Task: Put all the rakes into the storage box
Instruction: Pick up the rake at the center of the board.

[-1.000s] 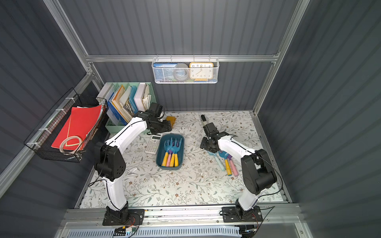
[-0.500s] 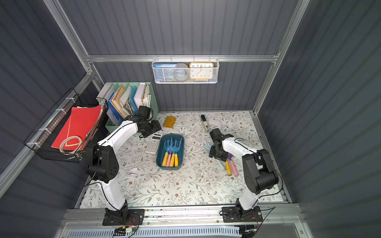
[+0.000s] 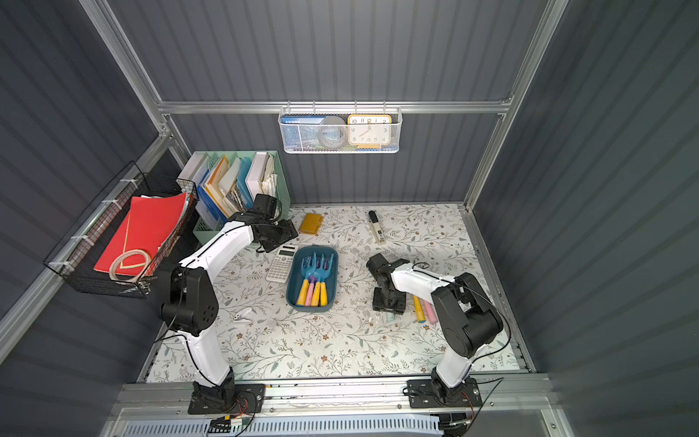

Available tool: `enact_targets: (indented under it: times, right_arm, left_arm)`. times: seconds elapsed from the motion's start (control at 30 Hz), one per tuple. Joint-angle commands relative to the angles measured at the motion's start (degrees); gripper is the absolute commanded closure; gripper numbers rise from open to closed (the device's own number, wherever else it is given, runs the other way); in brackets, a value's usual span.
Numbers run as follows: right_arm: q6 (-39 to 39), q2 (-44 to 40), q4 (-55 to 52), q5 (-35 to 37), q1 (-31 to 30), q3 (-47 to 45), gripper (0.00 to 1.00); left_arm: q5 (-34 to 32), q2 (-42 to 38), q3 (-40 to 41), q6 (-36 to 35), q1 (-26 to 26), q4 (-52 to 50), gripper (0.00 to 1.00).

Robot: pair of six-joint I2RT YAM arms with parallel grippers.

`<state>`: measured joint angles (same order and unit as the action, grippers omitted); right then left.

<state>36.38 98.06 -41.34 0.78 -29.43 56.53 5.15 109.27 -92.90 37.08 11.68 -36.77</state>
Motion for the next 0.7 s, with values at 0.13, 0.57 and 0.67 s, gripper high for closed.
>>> enact_targets:
  times: [0.13, 0.57, 0.67]
  right_arm:
    - [-1.5, 5.01, 4.15, -6.16, -0.38, 0.92, 0.77]
    - [-13.12, 9.92, 3.51, -21.82, 0.18, 22.55, 1.0]
    - [-11.86, 10.02, 8.63, -29.07, 1.42, 24.68, 1.0]
  left_arm:
    - [1.09, -0.29, 0.84, 0.76, -0.08, 0.26, 0.19]
    - [17.61, 4.36, 0.11, 0.19, -1.05, 8.63, 0.18]
    - [21.03, 4.98, -0.23, -0.19, -1.05, 11.61, 0.18]
